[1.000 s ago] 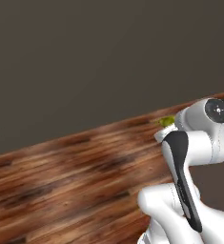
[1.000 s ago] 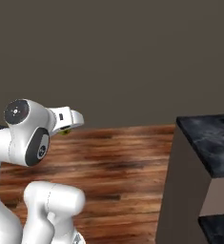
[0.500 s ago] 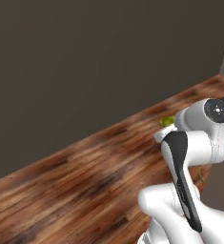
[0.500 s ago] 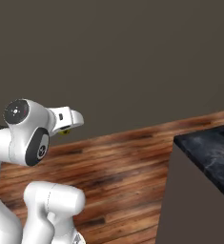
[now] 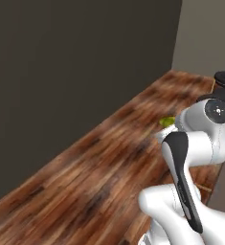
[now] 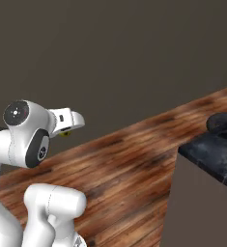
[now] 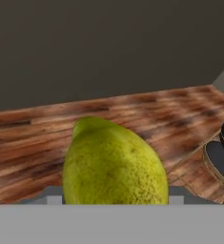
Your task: Pick up the pear and banana from the fridge and place one fruit on each plate on the dining counter.
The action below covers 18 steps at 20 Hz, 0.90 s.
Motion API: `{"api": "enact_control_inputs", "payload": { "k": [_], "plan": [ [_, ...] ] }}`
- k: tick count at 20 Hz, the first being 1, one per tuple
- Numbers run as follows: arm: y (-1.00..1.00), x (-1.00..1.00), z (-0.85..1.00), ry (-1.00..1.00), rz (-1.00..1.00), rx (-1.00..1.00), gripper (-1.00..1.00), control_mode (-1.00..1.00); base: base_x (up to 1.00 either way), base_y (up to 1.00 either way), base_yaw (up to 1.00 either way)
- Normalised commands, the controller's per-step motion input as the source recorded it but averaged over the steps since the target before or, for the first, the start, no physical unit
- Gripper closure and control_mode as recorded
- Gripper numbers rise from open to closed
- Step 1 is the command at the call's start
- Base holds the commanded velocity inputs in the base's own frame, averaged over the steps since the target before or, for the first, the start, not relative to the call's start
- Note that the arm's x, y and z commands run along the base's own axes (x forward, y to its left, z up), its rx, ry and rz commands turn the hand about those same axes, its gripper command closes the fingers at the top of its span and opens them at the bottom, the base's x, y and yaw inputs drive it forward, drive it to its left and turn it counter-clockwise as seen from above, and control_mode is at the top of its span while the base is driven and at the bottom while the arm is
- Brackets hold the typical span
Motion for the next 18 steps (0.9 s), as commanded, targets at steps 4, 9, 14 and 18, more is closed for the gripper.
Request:
{"api": "enact_control_inputs", "payload": {
  "k": [4, 9, 14, 18],
  "plan": [
    [0.00, 0.00, 0.00, 0.00, 0.00, 0.00, 1.00, 1.00, 0.66, 0.21, -0.48],
    [0.00, 0.00, 0.00, 0.00, 0.00, 0.00, 1.00, 1.00, 0.67, 0.17, -0.48],
    [0.00, 0.00, 0.00, 0.00, 0.00, 0.00, 1.00, 1.00, 0.66, 0.18, -0.50],
    [0.00, 0.00, 0.00, 0.00, 0.00, 0.00, 1.00, 1.00, 0.67, 0.22, -0.50]
  ]
}}
